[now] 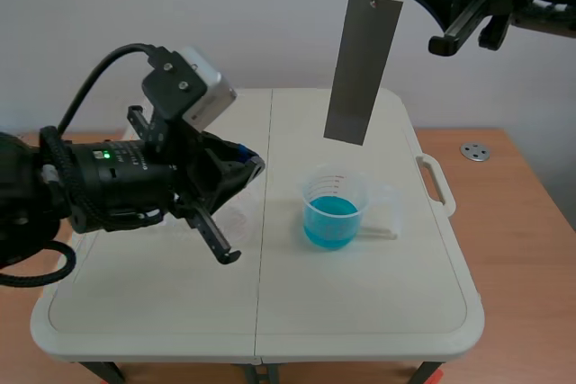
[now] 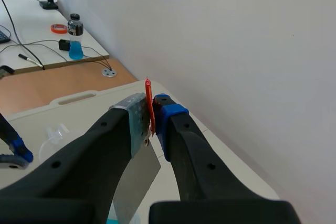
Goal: Hold the metal plate by the orange handle, dip it into the blue solution, take it out and point at it, then put the plate back in the beaker on the left.
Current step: 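Point at the plate with the left hand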
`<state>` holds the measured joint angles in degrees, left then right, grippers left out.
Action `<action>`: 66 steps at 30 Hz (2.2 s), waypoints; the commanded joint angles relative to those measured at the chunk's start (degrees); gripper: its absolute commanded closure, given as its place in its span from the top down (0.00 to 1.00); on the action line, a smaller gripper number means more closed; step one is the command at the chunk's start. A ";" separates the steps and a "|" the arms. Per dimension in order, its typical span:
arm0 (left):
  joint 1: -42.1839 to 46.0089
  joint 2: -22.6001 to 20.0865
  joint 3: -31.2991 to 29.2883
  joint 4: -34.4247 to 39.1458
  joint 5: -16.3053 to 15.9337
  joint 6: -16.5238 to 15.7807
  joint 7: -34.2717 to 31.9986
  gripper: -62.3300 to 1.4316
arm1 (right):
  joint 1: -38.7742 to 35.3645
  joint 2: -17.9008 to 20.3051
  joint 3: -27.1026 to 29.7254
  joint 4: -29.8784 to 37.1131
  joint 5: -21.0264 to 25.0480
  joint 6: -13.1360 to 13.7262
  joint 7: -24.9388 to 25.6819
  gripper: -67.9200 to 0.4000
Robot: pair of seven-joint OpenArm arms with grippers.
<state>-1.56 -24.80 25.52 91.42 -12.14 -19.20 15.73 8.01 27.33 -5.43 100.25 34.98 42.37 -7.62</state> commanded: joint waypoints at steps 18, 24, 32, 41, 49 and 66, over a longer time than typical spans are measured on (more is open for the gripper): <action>-11.96 10.80 3.82 -13.90 1.31 0.20 -3.69 0.07 | 0.90 0.59 -1.03 0.55 0.66 -0.26 1.99 0.03; -11.93 10.80 3.82 -13.90 1.31 0.20 -4.31 0.07 | 0.90 0.59 -1.03 0.55 0.66 -0.26 1.99 0.03; -11.87 10.80 3.82 -13.90 1.29 0.20 -4.28 0.07 | 0.90 0.59 -1.03 0.55 0.66 -0.26 1.99 0.03; -7.89 8.61 1.75 -13.51 1.27 3.56 -5.51 0.07 | 0.90 0.57 -1.03 0.55 0.66 -0.26 1.99 0.03; 5.38 -1.66 -6.69 -3.98 0.52 5.88 -9.70 0.07 | 0.90 0.57 -1.07 0.55 0.68 -0.26 2.01 0.03; 51.28 -18.25 -29.90 5.57 -5.27 15.54 -19.43 0.07 | 0.87 -1.92 -2.97 -3.06 0.61 -0.31 1.70 0.03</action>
<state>49.41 -43.97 -5.02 97.21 -17.04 -3.46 -3.07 8.01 25.41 -8.99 97.21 34.98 42.28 -6.72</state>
